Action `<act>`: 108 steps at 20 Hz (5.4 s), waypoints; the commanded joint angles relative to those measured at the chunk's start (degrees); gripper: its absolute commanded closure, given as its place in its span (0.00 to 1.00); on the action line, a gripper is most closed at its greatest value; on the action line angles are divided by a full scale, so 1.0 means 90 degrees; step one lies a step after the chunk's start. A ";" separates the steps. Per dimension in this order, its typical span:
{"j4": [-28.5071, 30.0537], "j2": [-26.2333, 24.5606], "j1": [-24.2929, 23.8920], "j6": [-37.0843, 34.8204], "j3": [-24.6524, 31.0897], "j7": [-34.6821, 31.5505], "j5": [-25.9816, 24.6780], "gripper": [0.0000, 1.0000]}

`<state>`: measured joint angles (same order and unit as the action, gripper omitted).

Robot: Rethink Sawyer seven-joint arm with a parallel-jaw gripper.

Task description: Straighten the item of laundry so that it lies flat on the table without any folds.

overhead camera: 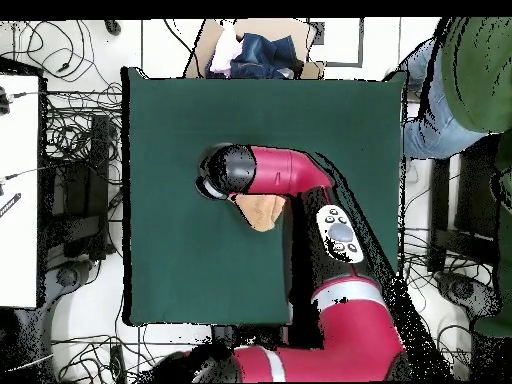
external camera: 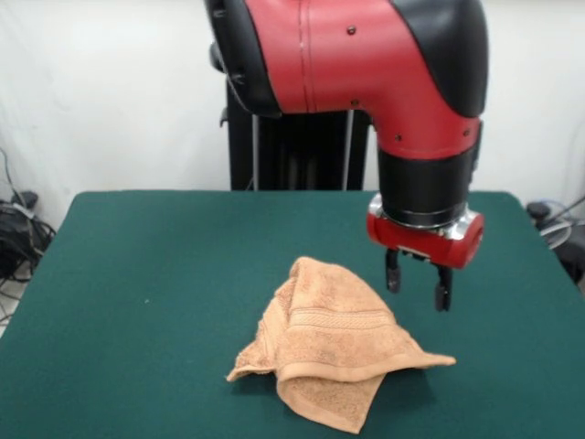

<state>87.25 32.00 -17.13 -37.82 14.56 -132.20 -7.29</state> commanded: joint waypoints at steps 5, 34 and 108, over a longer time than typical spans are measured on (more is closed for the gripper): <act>0.0276 -0.0579 -0.0288 0.0580 0.0585 0.0995 -0.0894 0.00; -0.1599 -0.1049 0.0053 -0.0827 0.0639 0.0764 -0.0854 0.00; -0.1006 -0.1198 -0.0063 -0.0611 0.0828 0.0244 -0.0519 0.00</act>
<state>71.51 23.51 -17.55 -48.91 18.88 -132.20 -11.61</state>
